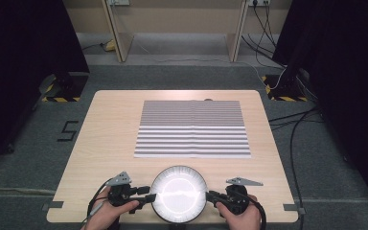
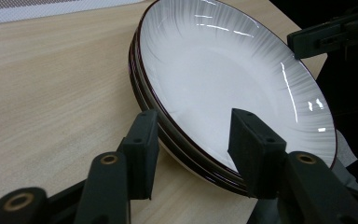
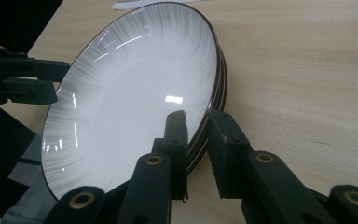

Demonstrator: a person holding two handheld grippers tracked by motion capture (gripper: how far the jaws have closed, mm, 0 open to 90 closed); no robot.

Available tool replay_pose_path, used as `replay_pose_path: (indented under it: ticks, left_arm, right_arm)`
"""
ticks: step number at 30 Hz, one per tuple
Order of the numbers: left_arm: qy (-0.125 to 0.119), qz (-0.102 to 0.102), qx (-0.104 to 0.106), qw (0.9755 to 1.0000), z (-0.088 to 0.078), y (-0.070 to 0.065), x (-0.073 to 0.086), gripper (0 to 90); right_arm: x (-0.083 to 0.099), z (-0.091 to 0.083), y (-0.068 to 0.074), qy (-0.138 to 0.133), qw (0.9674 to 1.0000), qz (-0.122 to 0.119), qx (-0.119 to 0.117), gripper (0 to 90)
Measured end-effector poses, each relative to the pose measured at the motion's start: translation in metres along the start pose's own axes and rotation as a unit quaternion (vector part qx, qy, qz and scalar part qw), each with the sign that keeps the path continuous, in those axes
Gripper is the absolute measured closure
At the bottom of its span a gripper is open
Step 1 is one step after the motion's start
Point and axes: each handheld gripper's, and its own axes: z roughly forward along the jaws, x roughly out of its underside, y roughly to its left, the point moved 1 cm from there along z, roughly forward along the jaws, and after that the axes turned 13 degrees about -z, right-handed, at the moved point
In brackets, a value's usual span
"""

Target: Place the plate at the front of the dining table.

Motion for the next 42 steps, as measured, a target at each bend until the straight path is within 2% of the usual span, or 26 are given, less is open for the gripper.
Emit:
replay_pose_path:
  ticks: [3,6,8,12,13,17,23,26,27,29,31,33,38,42]
  left_arm:
    - [0.009,-0.008,-0.001,0.9999,0.001,0.000,0.000,55.8]
    - [0.012,-0.007,-0.007,0.9999,0.001,0.000,-0.001,59.9]
    - [0.017,-0.013,-0.008,0.9997,-0.001,0.000,-0.002,61.8]
    - [0.023,-0.014,-0.012,0.9996,-0.001,-0.001,-0.004,62.1]
    - [0.032,-0.013,-0.010,0.9994,-0.001,-0.001,-0.005,61.5]
    - [0.044,-0.012,-0.009,0.9989,-0.001,-0.001,-0.007,59.9]
    - [0.057,-0.016,-0.017,0.9981,0.000,-0.002,-0.012,60.0]
    - [0.057,-0.020,-0.018,0.9980,0.001,-0.001,-0.013,59.8]
    - [0.052,-0.027,-0.017,0.9981,0.002,0.000,-0.013,59.7]
    - [0.050,-0.031,-0.017,0.9981,0.003,0.001,-0.014,58.8]
    - [0.053,-0.035,-0.016,0.9978,0.004,0.001,-0.016,58.6]
    - [0.046,-0.035,-0.017,0.9982,0.003,0.000,-0.014,58.8]
    - [0.043,-0.031,-0.021,0.9984,0.003,-0.001,-0.014,59.5]
    - [0.040,-0.020,-0.028,0.9986,0.003,-0.003,-0.013,59.6]
  right_arm:
    - [0.000,0.002,0.002,0.007,1.0000,0.006,-0.003,80.7]
    - [-0.001,0.003,0.002,0.011,0.9999,0.007,-0.003,81.4]
    - [-0.001,0.003,0.001,0.011,0.9996,0.026,-0.005,83.0]
    - [-0.003,0.003,0.001,0.012,0.9995,0.029,0.001,84.1]
    - [-0.004,0.004,0.000,0.012,0.9995,0.029,0.001,84.3]
    - [-0.004,0.009,-0.004,0.004,0.9991,0.042,-0.005,84.0]
    - [-0.009,0.011,-0.006,0.009,0.9990,0.043,-0.004,84.6]
    - [-0.011,0.013,-0.005,0.009,0.9991,0.042,0.001,84.8]
    - [-0.013,0.015,-0.004,0.009,0.9994,0.032,0.007,85.0]
    - [-0.015,0.021,-0.004,0.005,0.9996,0.029,0.004,84.7]
    - [-0.016,0.028,-0.002,0.015,0.9995,0.028,-0.004,83.1]
    - [-0.015,0.034,-0.001,0.017,0.9995,0.027,-0.005,82.6]
    - [-0.015,0.032,-0.001,0.017,0.9996,0.022,-0.008,79.6]
    - [-0.015,0.030,0.001,0.021,0.9993,0.024,-0.018,74.0]
